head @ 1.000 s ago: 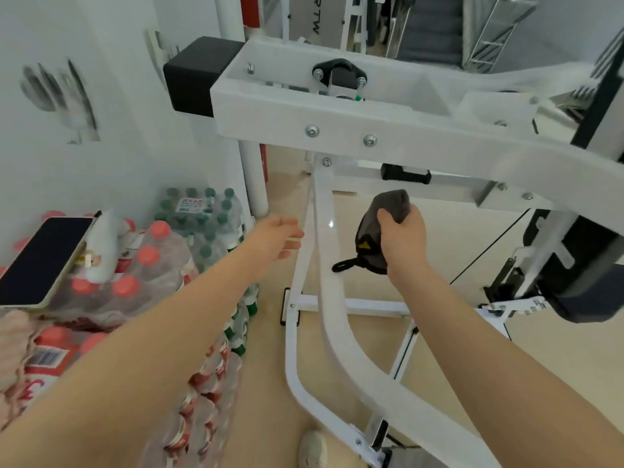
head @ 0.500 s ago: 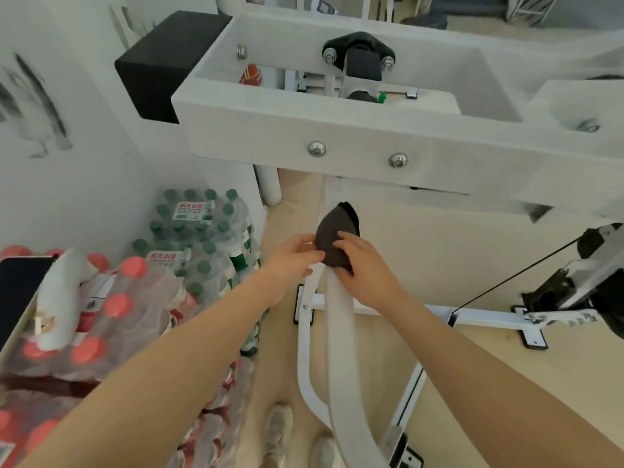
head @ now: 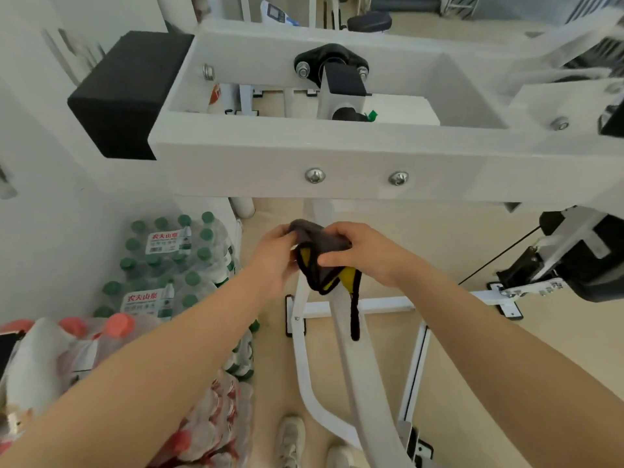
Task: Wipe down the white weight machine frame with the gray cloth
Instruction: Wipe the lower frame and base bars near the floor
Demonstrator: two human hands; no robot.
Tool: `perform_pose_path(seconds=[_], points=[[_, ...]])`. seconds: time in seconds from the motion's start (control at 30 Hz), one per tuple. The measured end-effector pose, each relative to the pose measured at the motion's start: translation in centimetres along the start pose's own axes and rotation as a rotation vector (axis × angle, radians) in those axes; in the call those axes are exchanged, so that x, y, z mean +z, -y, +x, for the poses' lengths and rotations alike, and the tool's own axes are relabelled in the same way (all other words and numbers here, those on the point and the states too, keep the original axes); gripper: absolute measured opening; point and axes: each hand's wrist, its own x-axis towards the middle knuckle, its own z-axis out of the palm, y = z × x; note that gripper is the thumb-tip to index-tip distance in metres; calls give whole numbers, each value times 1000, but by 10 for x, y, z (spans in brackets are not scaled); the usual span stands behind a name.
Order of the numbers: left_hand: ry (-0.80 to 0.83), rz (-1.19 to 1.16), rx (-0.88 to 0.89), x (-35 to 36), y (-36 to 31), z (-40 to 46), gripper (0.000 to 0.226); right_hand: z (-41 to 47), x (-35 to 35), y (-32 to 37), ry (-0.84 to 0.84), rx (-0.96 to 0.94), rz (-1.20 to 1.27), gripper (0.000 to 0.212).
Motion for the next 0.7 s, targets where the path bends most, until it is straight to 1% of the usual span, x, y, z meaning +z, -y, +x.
perform_pose_path(seconds=[0.03,0.07,0.1,0.13,0.17,0.2,0.23,0.27,0.3,0.33,0.37,0.4,0.43,0.5,0.53,0.57,0.6,0.63,0.7], points=[[-7,-62,-36,-1,-4,3,20,0,-1,0,52,8,63,18],[3,-124,-87,-2,-7,4,24,0,-2,0,71,28,132,14],[44,-167,-140,-3,-9,5,28,1,-1,-1,43,58,210,14],[108,-160,-159,-5,-11,5,30,3,-1,-2,-21,99,292,17],[198,-75,-141,-7,-11,5,28,6,-2,-5,-95,145,381,19],[284,77,-104,-9,-10,6,22,8,-3,-6,-153,191,481,20],[343,242,-57,-11,-9,7,23,11,-6,-7,-186,232,590,21],[347,387,-28,-14,-9,10,31,13,-10,-8,-214,281,704,22],[314,489,-12,-16,-11,13,37,14,-16,-9,-263,338,780,24],[265,539,-4,-19,-13,17,40,16,-22,-10,-332,382,788,25],[203,548,4,-22,-17,23,40,21,-30,-14,-414,405,690,23],[146,527,13,-24,-20,29,38,26,-38,-19,-490,418,508,18],[95,514,36,-26,-21,36,36,30,-43,-25,-538,425,264,18],[38,591,75,-23,-20,46,40,34,-41,-32,-562,471,-267,36],[32,634,83,-21,-17,48,43,34,-34,-32,-569,473,-408,40],[31,678,92,-18,-14,51,45,33,-23,-32,-561,453,-462,38],[32,710,101,-15,-12,52,46,32,-10,-32,-520,430,-458,34],[44,715,110,-13,-11,54,45,33,5,-31,-441,433,-412,36],[114,591,66,-6,-11,55,38,40,31,-28,-317,457,-247,41]])
